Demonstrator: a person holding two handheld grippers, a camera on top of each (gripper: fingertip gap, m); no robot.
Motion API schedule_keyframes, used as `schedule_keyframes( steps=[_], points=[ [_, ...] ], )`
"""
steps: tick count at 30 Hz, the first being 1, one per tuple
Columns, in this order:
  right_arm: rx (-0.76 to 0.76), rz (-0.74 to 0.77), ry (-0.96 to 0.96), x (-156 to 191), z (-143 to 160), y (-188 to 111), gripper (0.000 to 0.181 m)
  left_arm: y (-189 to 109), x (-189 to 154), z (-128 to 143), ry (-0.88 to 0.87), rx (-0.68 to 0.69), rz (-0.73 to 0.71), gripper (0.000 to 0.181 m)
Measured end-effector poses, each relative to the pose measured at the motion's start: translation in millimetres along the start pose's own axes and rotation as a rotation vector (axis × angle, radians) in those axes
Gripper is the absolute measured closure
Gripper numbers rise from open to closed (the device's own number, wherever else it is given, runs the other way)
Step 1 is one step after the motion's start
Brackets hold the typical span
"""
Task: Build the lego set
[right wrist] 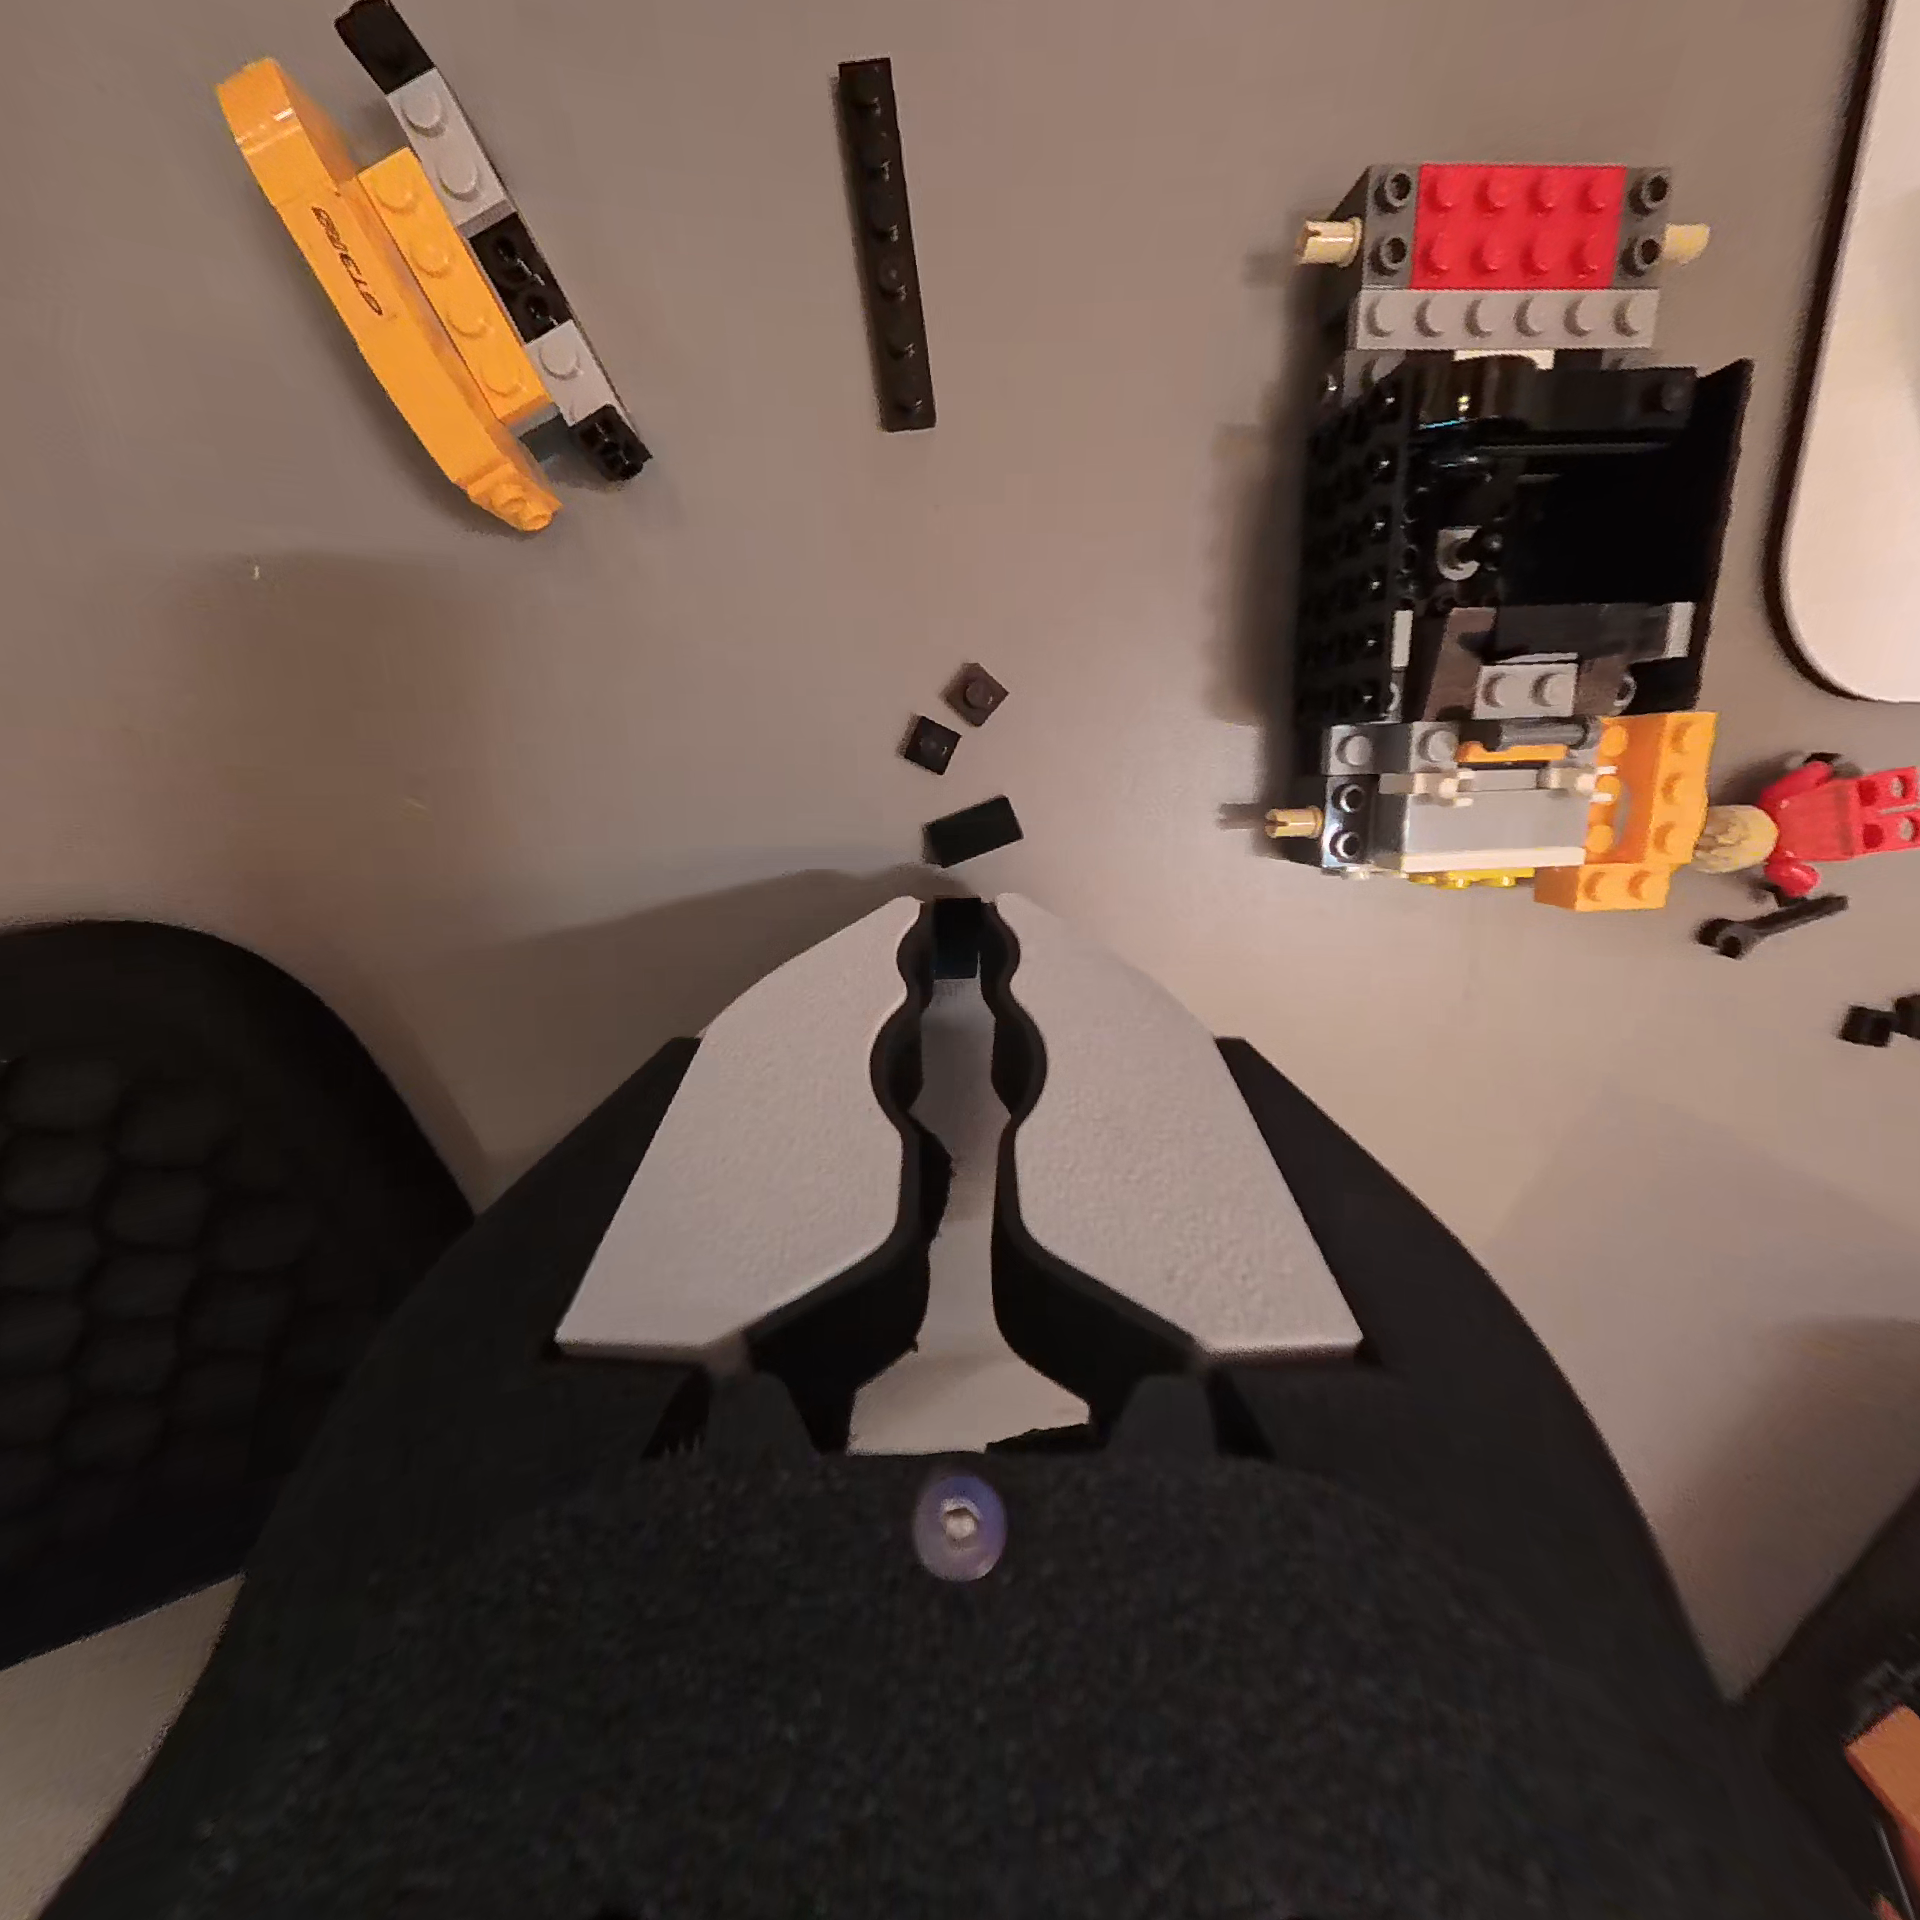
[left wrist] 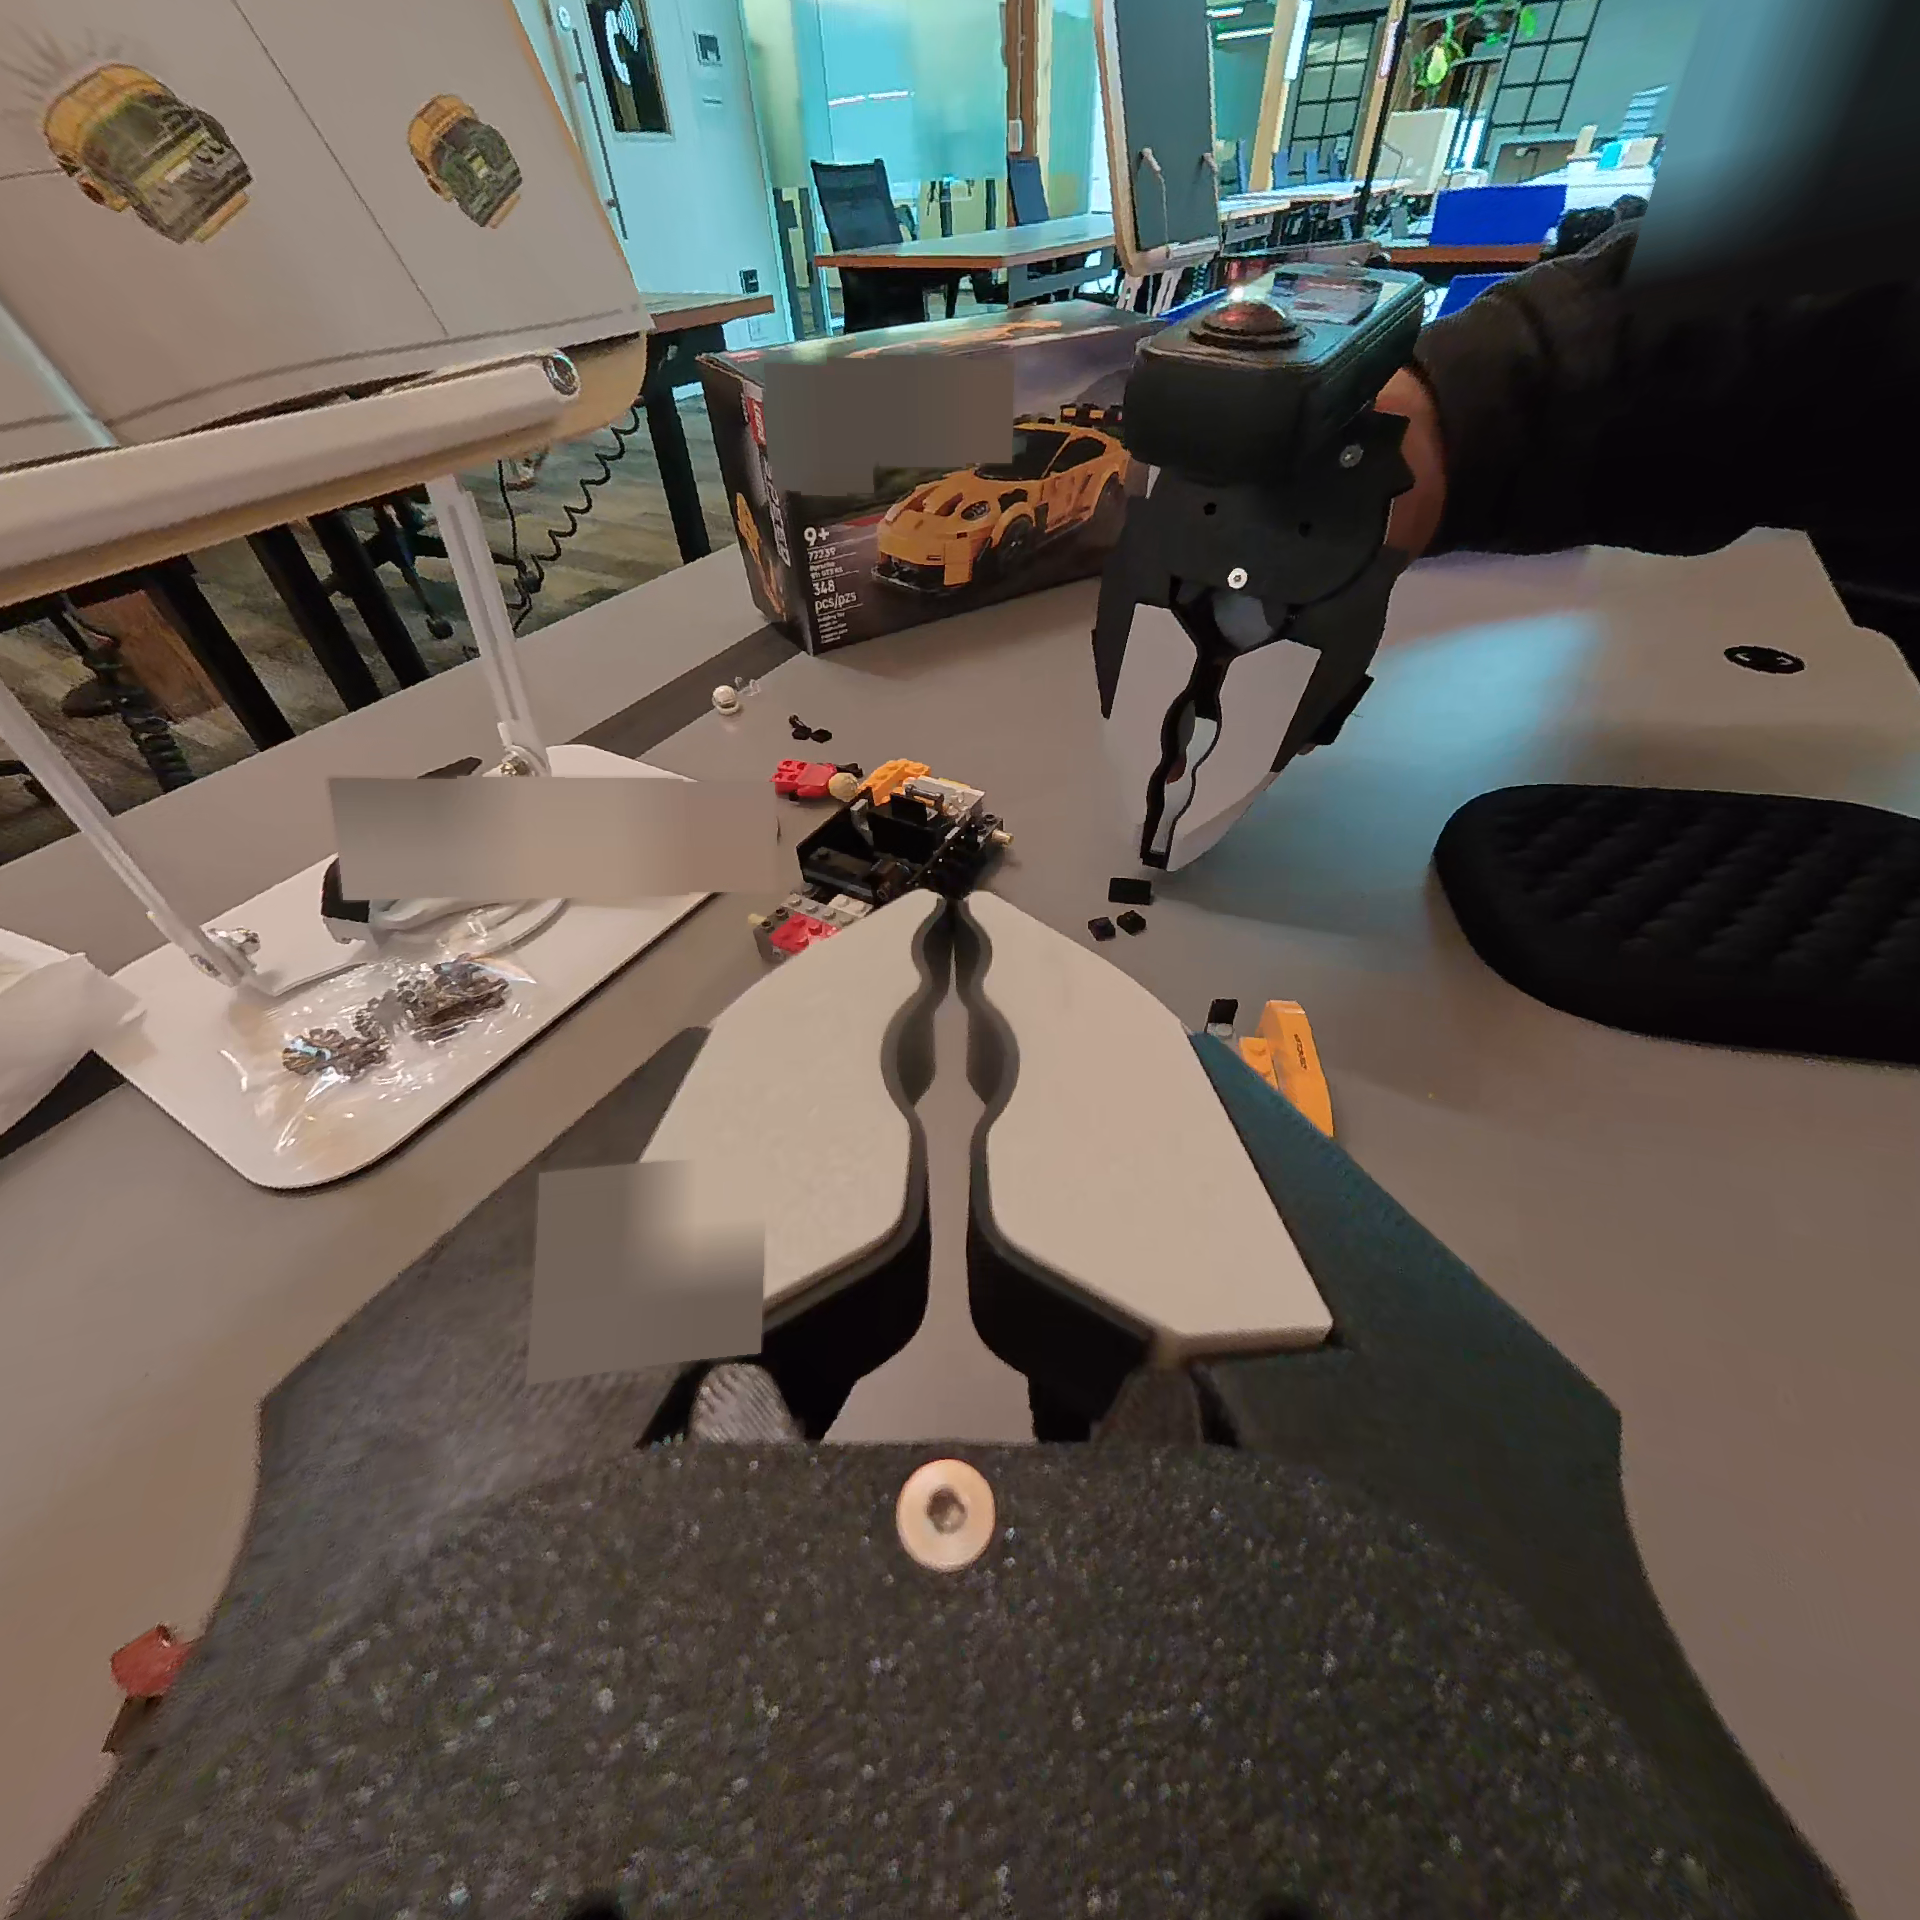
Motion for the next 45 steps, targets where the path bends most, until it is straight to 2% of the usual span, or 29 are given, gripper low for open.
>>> schedule_keyframes(
  steps=[11, 17, 20, 24, 27, 30, 34, 38, 41, 45],
  points=[
    [0.008, -0.023, -0.014, 3, 5, 4, 0.170, 2, 2, 6, -0.014, 0.017, 0.008, 0.181],
    [-0.040, 0.000, 0.017, 1, 4, -8, 0.162, -2, 6, 3, -0.008, 0.010, -0.028, 0.181],
    [-0.150, 0.056, 0.098, -4, -1, -24, 0.162, -19, 14, -12, -0.003, 0.000, -0.110, 0.181],
    [-0.399, 0.161, 0.306, -5, -10, -50, 0.162, -72, 35, -52, 0.034, 0.035, -0.299, 0.181],
    [-0.552, 0.213, 0.435, 4, -16, -58, 0.162, -110, 56, -69, 0.021, 0.171, -0.395, 0.181],
    [-0.664, 0.234, 0.528, 15, -21, -60, 0.162, -124, 80, -63, -0.063, 0.402, -0.328, 0.181],
    [-0.760, 0.265, 0.595, 21, -20, -59, 0.164, -117, 104, -27, -0.135, 0.778, -0.119, 0.181],
    [-0.797, 0.257, 0.632, 19, -15, -60, 0.165, -99, 113, 9, -0.140, 1.049, 0.056, 0.181],
    [-0.813, 0.265, 0.641, 17, -12, -63, 0.166, -87, 116, 29, -0.137, 1.198, 0.147, 0.169],
    [-0.818, 0.260, 0.645, 17, -10, -61, 0.166, -73, 117, 53, -0.101, 1.316, 0.238, 0.166]
  ],
)
Point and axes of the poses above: each gripper's, where its closed fingertips meet, y out along the fingers, z out of its underside, x = y × z across the jaws, the point moved 6 cm from there along -y, back along the fingers, and after that the axes turned 14 degrees about z, right-handed, at the moved point
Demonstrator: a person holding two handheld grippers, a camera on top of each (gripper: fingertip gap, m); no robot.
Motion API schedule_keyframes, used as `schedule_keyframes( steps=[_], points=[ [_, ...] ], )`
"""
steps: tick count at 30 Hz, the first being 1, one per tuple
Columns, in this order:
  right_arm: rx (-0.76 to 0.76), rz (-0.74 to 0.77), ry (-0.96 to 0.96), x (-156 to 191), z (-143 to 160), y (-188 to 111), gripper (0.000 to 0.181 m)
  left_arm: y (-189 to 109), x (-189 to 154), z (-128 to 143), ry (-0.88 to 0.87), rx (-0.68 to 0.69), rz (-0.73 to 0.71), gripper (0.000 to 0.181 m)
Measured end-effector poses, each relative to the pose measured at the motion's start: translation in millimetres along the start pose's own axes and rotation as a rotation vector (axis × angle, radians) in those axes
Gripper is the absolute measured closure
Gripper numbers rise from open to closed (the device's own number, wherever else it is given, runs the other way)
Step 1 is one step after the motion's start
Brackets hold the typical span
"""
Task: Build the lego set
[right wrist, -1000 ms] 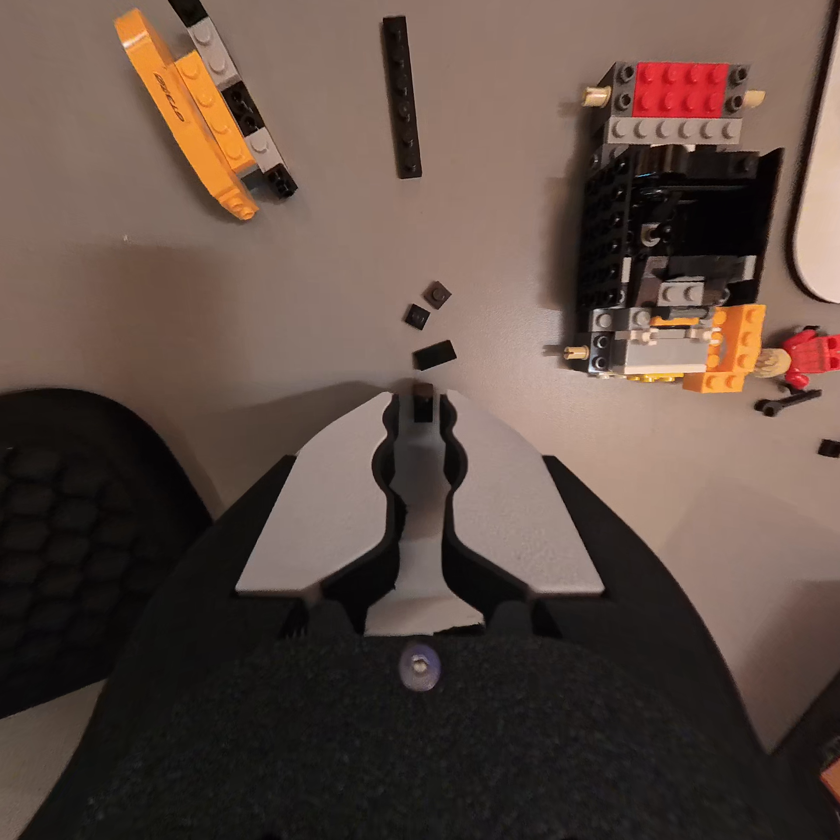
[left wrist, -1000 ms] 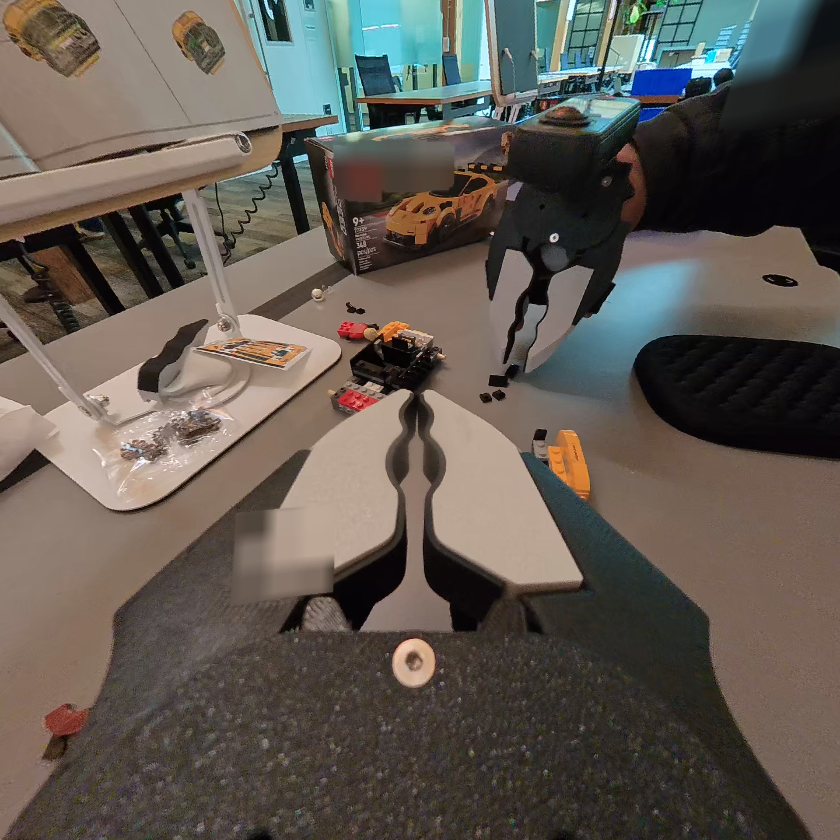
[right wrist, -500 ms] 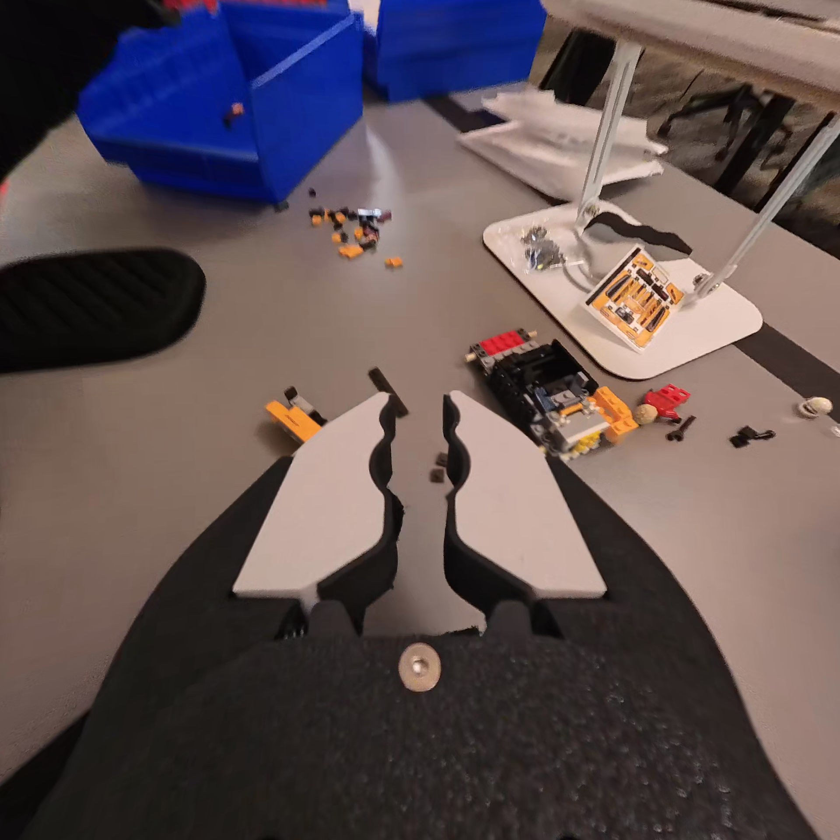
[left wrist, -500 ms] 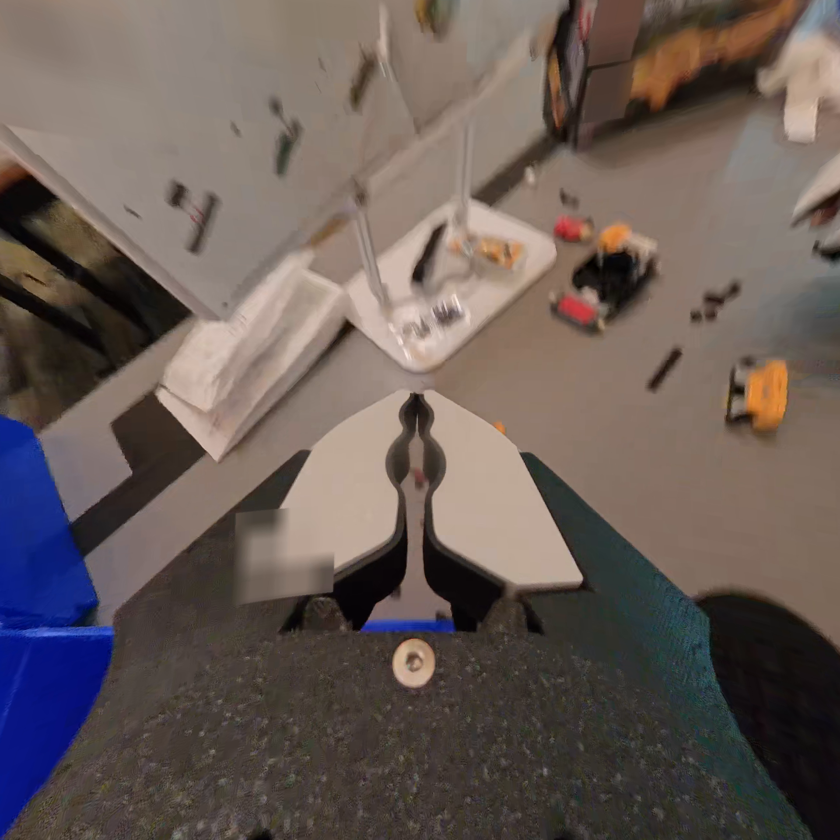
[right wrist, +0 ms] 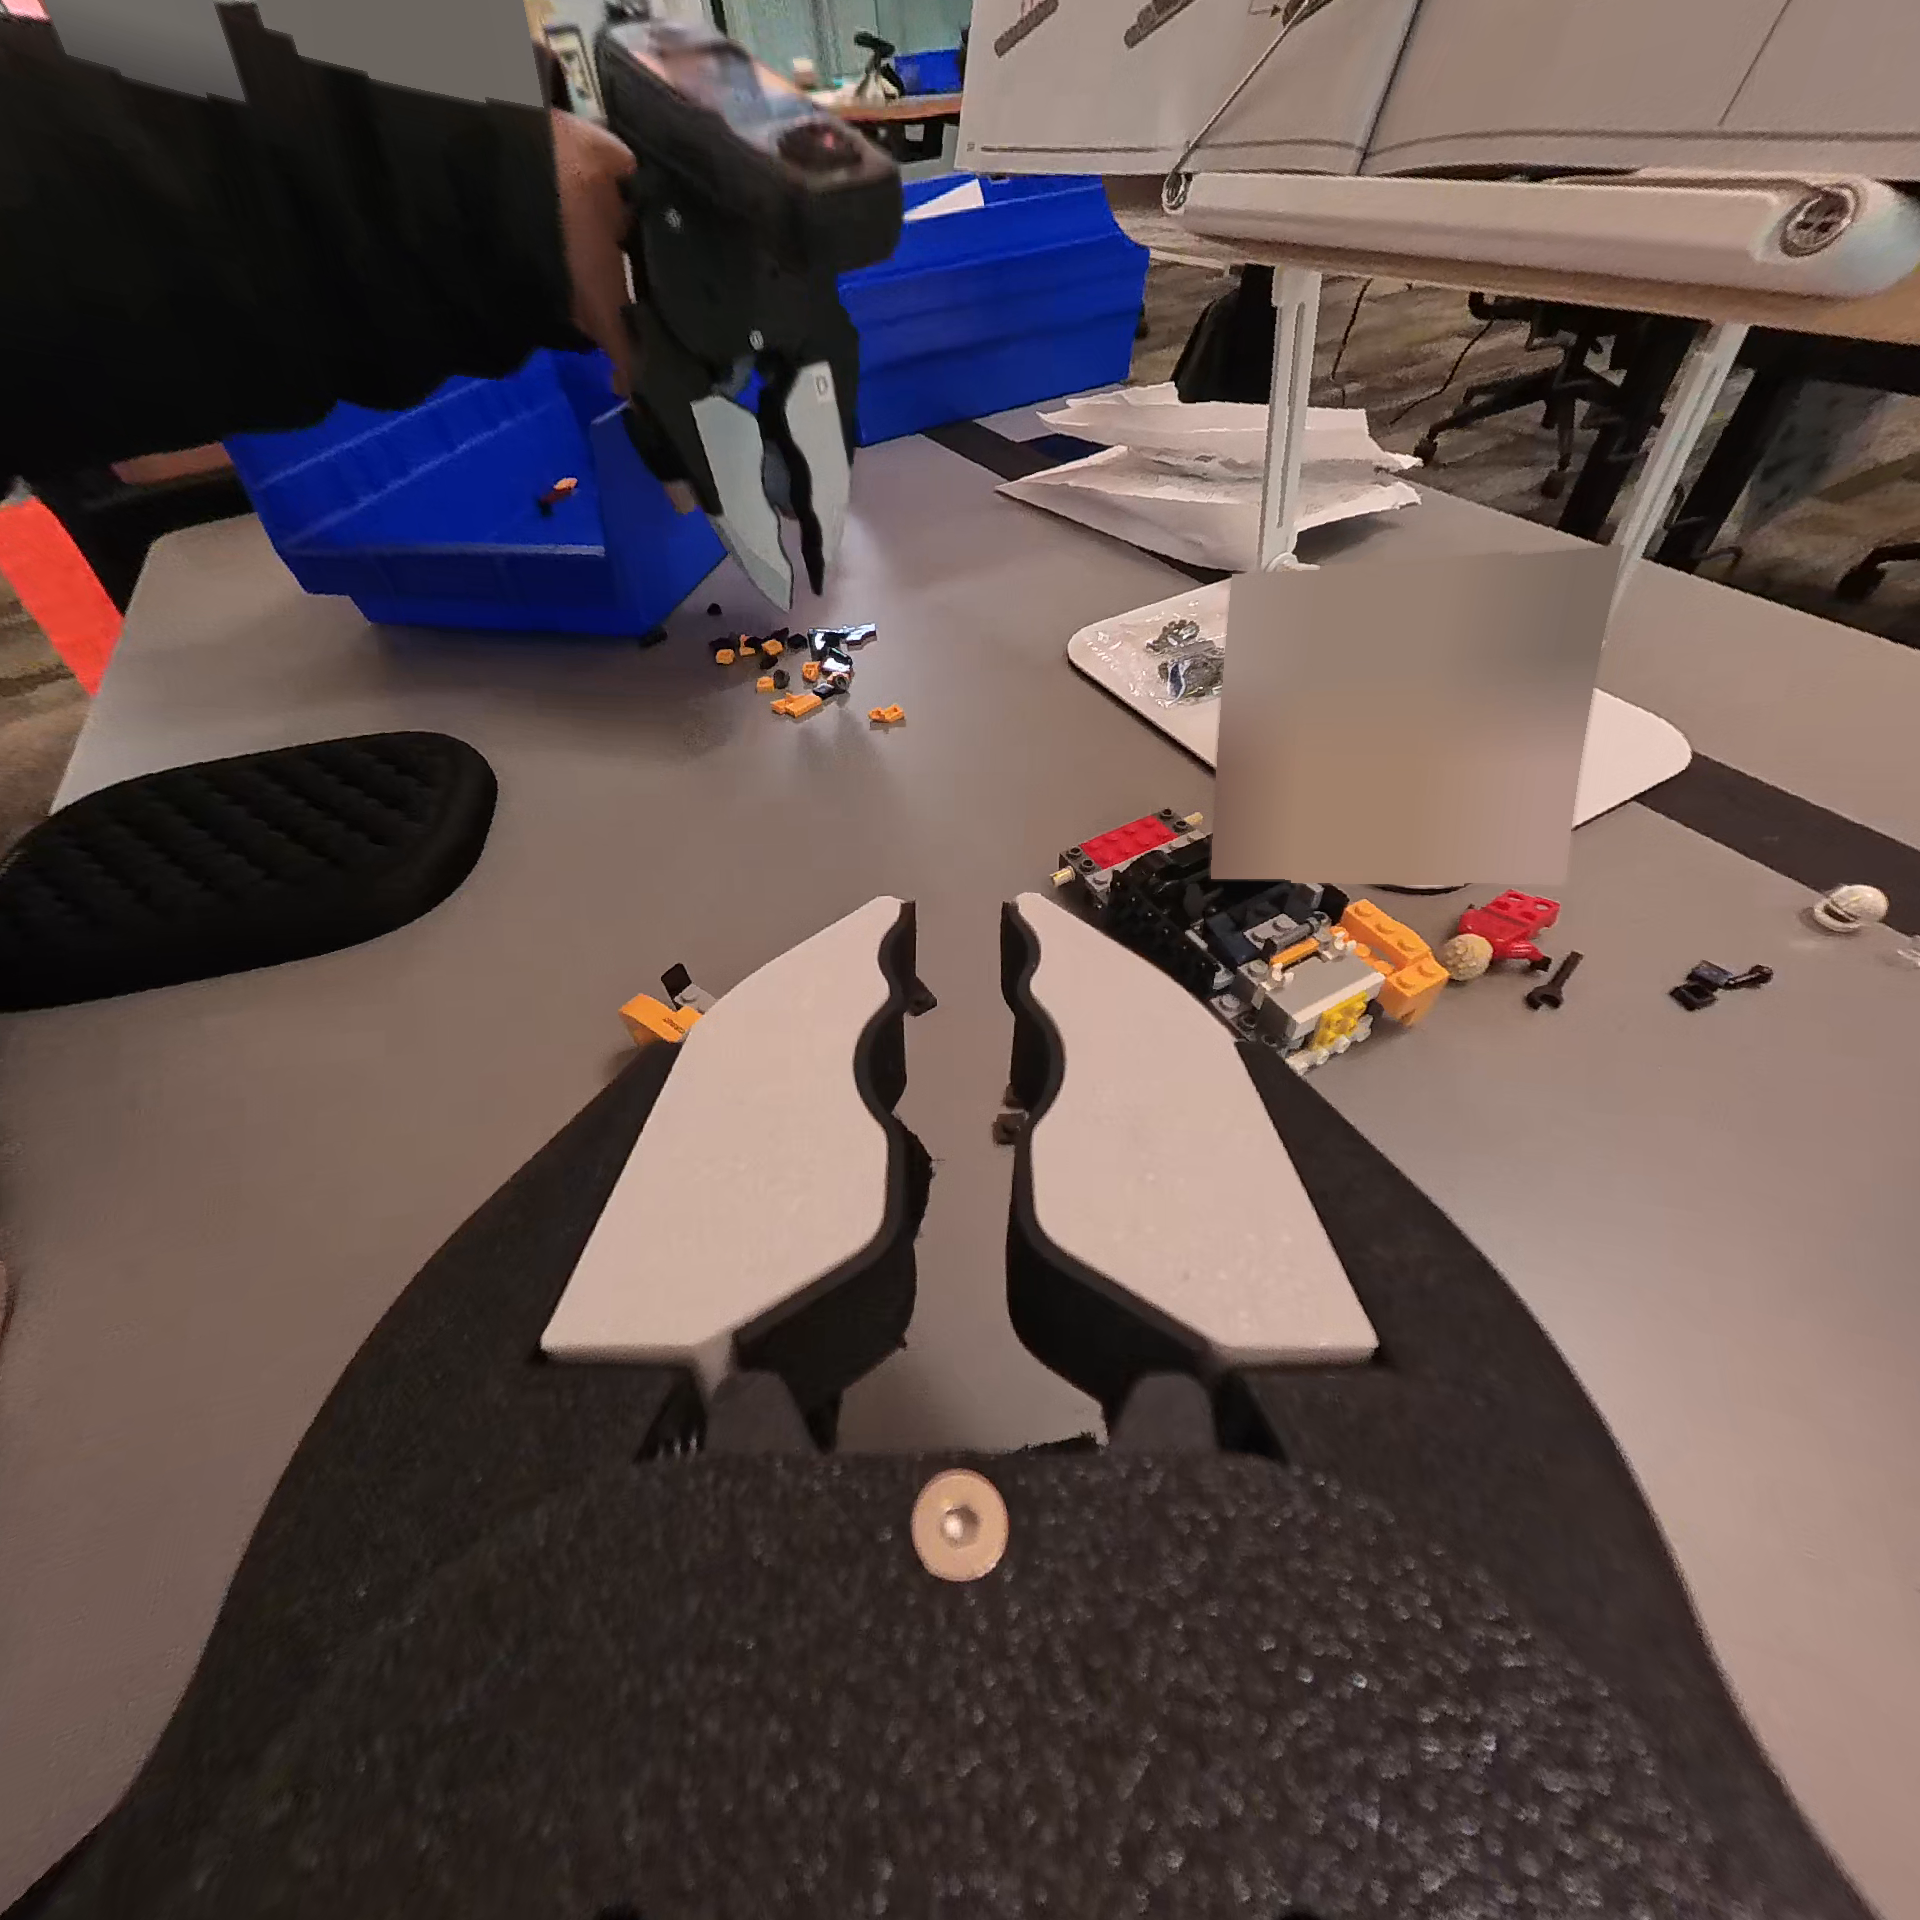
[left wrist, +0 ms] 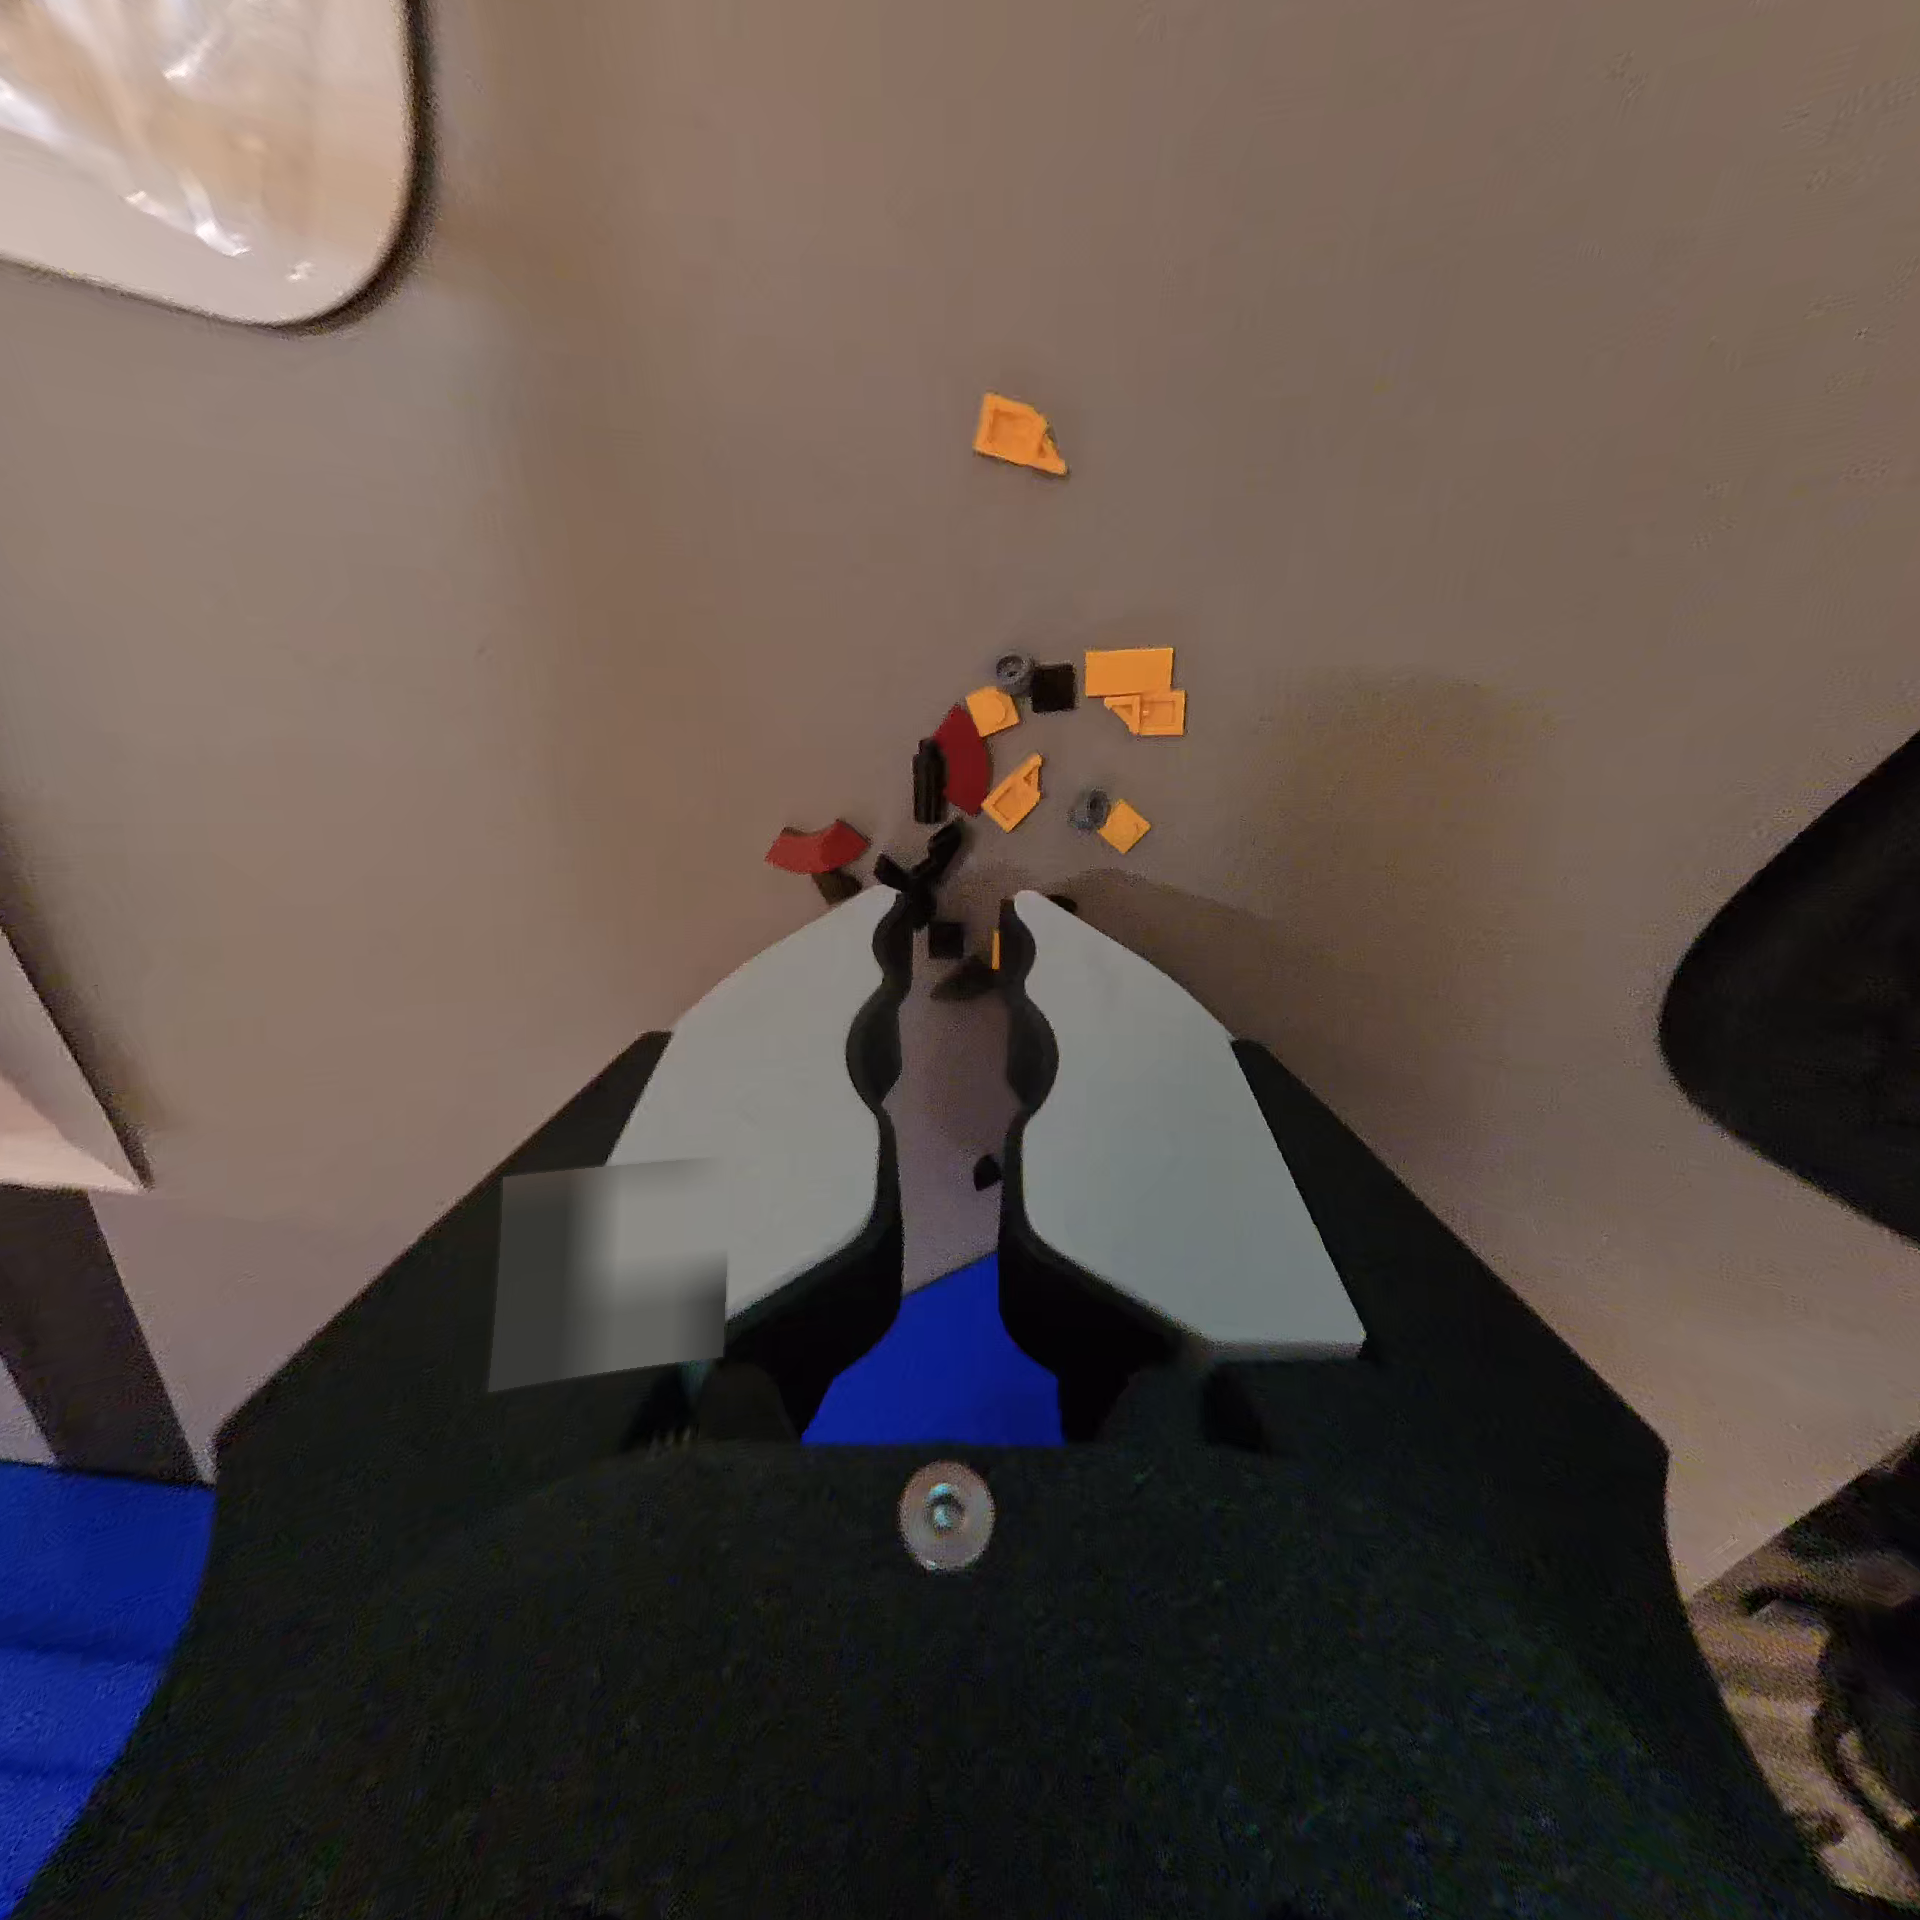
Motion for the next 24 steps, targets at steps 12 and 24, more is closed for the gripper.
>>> schedule_keyframes(
  steps=[12, 24],
  points=[
    [-0.011, -0.017, 0.015, -2, 2, -1, 0.167, 25, 8, -2, 0.125, 0.168, -0.052, 0.173],
    [-0.034, -0.011, 0.009, -1, -1, -4, 0.167, -38, -18, -4, 0.030, -0.241, 0.049, 0.174]
  ],
)
Point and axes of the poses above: each gripper's, where its closed fingertips meet, y out along the fingers, z out of its underside, x = y × z across the jaws, the point moved 6 cm from there along -y, back along the fingers, and after that the axes turned 14 degrees about z, right-handed, at the moved point
